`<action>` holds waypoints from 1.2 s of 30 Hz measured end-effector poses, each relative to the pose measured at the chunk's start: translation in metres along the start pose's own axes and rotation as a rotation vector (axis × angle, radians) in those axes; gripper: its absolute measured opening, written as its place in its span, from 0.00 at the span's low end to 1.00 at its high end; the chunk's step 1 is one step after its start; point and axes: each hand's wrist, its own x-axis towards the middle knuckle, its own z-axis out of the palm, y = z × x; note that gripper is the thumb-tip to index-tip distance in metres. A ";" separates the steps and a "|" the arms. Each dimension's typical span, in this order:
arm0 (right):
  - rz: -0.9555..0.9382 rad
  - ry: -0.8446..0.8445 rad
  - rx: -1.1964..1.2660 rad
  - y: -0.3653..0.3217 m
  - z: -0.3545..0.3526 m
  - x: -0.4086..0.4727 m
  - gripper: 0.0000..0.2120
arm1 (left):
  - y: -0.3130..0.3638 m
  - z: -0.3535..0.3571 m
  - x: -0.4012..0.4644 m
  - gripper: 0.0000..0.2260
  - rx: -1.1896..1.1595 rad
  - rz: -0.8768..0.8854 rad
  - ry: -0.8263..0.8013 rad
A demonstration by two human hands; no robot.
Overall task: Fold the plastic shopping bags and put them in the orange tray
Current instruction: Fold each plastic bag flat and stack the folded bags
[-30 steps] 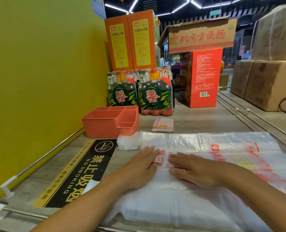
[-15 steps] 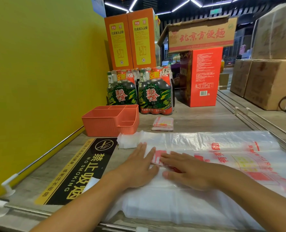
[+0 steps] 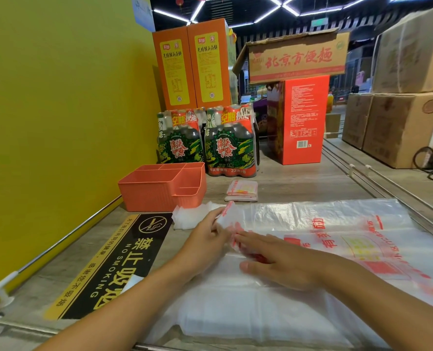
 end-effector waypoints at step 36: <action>0.120 0.262 -0.089 -0.003 -0.012 -0.006 0.30 | 0.007 -0.020 0.022 0.24 1.061 0.473 -0.304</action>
